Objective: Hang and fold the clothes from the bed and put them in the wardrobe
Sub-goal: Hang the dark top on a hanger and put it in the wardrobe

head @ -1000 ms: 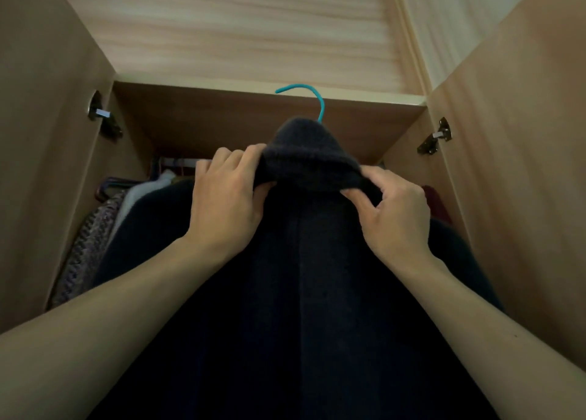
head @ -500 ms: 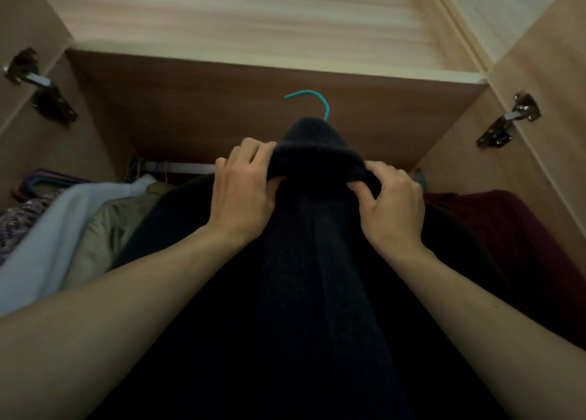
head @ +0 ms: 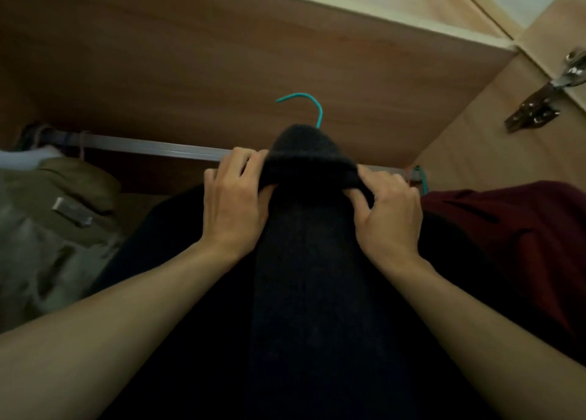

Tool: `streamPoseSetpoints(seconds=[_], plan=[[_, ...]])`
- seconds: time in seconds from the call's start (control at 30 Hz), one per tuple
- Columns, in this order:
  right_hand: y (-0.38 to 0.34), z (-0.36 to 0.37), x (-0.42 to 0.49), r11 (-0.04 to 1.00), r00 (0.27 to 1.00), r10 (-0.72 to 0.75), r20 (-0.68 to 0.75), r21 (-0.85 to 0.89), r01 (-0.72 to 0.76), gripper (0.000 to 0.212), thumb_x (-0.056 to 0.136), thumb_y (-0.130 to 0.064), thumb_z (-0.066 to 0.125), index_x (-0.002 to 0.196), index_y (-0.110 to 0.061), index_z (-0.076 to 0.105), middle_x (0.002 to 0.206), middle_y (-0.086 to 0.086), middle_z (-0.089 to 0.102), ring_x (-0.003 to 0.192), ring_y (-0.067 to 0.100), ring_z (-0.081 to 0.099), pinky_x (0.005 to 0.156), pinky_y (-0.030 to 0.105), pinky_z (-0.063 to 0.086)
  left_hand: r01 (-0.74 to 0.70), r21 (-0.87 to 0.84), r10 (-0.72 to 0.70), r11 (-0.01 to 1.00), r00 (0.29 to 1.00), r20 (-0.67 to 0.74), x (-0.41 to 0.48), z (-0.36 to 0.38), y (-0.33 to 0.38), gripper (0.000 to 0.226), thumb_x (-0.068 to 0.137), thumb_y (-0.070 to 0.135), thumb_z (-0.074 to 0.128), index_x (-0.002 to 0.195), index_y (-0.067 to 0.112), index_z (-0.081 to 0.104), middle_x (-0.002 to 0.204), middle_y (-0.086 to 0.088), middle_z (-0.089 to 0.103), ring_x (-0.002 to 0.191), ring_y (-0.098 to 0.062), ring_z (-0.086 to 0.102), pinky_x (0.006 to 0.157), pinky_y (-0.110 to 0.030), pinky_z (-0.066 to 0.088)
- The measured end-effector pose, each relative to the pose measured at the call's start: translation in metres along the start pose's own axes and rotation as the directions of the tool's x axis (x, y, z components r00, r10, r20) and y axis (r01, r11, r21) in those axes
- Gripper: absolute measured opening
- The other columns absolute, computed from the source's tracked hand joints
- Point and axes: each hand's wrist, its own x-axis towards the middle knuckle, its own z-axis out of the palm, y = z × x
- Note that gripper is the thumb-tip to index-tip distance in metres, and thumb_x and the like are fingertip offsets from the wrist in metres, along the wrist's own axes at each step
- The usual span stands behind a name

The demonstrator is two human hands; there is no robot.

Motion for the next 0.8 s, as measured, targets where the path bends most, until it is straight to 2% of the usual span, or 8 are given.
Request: streamPoseSetpoints(seconds=[0.13, 0.27, 0.37, 0.57, 0.7, 0.8], plan=[[0.033, 0.035, 0.022, 1.0, 1.0, 0.011, 0.026, -0.007, -0.011, 0.029, 0.088, -0.021, 0.069, 0.116, -0.019, 0.069, 0.091, 0.004, 0.068, 0.088, 0.032, 0.061, 0.073, 0.038, 0.04, 0.03, 0.001, -0.03, 1.0, 0.999, 0.033, 0.021, 0.055, -0.011, 0.037, 0.088, 0.025, 0.059, 0.123, 0.014, 0.056, 0.109, -0.008, 0.056, 0.102, -0.032, 0.055, 0.077, -0.043, 0.038], [0.06, 0.054, 0.022, 0.999, 0.999, 0.008, 0.046, -0.031, -0.006, 0.048, 0.087, -0.018, 0.071, 0.133, -0.019, 0.061, 0.103, 0.0, 0.063, 0.093, 0.026, 0.061, 0.075, 0.042, 0.05, 0.162, -0.085, -0.161, 0.983, 0.987, 0.024, 0.014, 0.105, -0.006, 0.041, 0.083, 0.017, 0.069, 0.122, 0.015, 0.056, 0.114, -0.009, 0.061, 0.106, -0.035, 0.056, 0.083, -0.046, 0.043], [0.077, 0.063, 0.011, 0.991, 0.995, -0.059, 0.075, -0.117, 0.068, 0.046, 0.085, -0.018, 0.07, 0.13, -0.023, 0.062, 0.105, 0.0, 0.063, 0.092, 0.028, 0.063, 0.071, 0.04, 0.05, 0.221, -0.138, -0.218, 0.966, 0.975, 0.032, -0.009, 0.142, -0.001, 0.043, 0.085, 0.015, 0.069, 0.126, 0.014, 0.056, 0.113, -0.01, 0.061, 0.103, -0.036, 0.056, 0.083, -0.047, 0.043], [0.108, 0.08, 0.018, 0.983, 0.987, -0.111, 0.116, -0.135, 0.127, 0.043, 0.086, -0.016, 0.066, 0.127, -0.03, 0.063, 0.11, -0.005, 0.063, 0.095, 0.023, 0.063, 0.069, 0.038, 0.055, 0.275, -0.281, -0.274, 0.919, 0.961, 0.045, -0.008, 0.191, 0.002, 0.044, 0.086, 0.011, 0.069, 0.128, 0.011, 0.058, 0.116, -0.012, 0.064, 0.107, -0.037, 0.059, 0.091, -0.05, 0.049], [0.125, 0.088, 0.013, 0.955, 0.976, -0.136, 0.171, -0.241, 0.175, 0.042, 0.087, -0.012, 0.067, 0.127, -0.023, 0.064, 0.114, -0.001, 0.064, 0.093, 0.026, 0.063, 0.068, 0.039, 0.055, 0.293, -0.362, -0.294, 0.885, 0.954, 0.054, -0.015, 0.219, 0.01, 0.044, 0.089, 0.007, 0.067, 0.132, 0.008, 0.058, 0.115, -0.013, 0.064, 0.107, -0.033, 0.06, 0.092, -0.039, 0.048], [0.138, 0.081, 0.012, 0.917, 0.96, -0.116, 0.255, -0.343, 0.202, 0.042, 0.093, -0.015, 0.06, 0.133, -0.025, 0.058, 0.122, -0.001, 0.06, 0.102, 0.026, 0.06, 0.075, 0.039, 0.053, 0.325, -0.437, -0.315, 0.839, 0.944, 0.099, -0.022, 0.239, 0.022, 0.042, 0.09, 0.006, 0.066, 0.132, 0.007, 0.058, 0.119, -0.013, 0.064, 0.111, -0.03, 0.059, 0.094, -0.033, 0.045]])
